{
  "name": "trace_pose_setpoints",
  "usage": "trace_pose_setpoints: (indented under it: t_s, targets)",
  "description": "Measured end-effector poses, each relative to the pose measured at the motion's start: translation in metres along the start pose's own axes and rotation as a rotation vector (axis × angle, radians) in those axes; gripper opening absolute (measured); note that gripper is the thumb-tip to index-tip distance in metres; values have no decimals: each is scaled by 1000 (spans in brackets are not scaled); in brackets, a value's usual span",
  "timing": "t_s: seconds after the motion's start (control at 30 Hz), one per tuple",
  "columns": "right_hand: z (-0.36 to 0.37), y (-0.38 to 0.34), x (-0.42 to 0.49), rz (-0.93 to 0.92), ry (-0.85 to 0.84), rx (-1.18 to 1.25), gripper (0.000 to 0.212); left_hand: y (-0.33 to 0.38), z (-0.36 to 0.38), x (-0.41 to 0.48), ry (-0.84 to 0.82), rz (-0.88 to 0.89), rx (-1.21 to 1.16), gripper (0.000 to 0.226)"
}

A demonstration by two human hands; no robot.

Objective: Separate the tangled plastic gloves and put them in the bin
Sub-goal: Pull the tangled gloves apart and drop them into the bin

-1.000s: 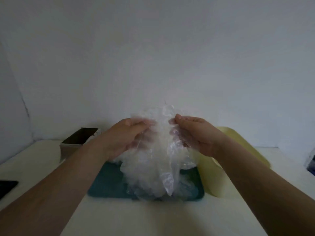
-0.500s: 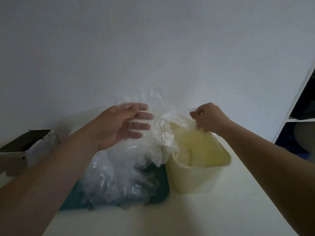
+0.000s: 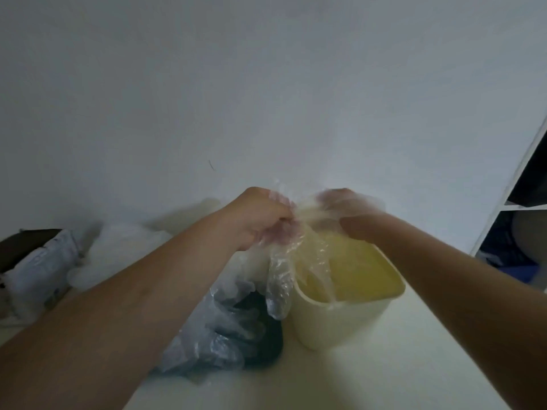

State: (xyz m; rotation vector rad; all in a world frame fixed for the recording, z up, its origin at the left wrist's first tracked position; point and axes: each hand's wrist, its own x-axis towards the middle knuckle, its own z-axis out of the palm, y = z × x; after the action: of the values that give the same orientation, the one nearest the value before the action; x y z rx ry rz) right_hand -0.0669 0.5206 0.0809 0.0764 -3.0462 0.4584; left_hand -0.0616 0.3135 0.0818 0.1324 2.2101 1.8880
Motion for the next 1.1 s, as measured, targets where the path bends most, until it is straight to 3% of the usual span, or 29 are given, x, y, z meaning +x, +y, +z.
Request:
trace_pose_setpoints:
  t_s: [0.07, 0.17, 0.23, 0.3, 0.37, 0.47, 0.57, 0.8, 0.9, 1.0, 1.1]
  targets:
    - [-14, 17, 3, -70, 93, -38, 58, 0, 10, 8, 9, -18, 66, 11]
    - [-34, 40, -9, 36, 320, -113, 45, 5, 26, 16, 2, -38, 82, 29]
    - [-40, 33, -21, 50, 404, -58, 39, 9, 39, 21, -10, -46, 105, 26]
    - [-45, 12, -36, 12, 297, 108, 35, 11, 52, 25, -13, -78, 168, 25]
    - [-39, -15, -55, 28, 14, 202, 30, 8, 60, 28, 10, -76, 246, 19]
    - [-14, -39, -67, 49, -324, 14, 47, 4, 55, 28, 114, 20, 254, 16]
    - [13, -49, -60, 18, -401, -63, 65, 5, 34, 19, 232, 103, 152, 40]
    - [62, -44, -24, -55, -585, -452, 76, -12, -14, -17, 261, 158, 199, 37]
    - [55, -46, -24, -85, -489, -455, 75, -20, -32, -38, 251, 222, 262, 28]
    - [32, -57, -29, -137, -253, -379, 45, -31, -53, -63, 250, 271, 389, 15]
    - [20, -86, -41, -172, 48, -143, 23, -43, -75, -85, 247, 284, 533, 10]
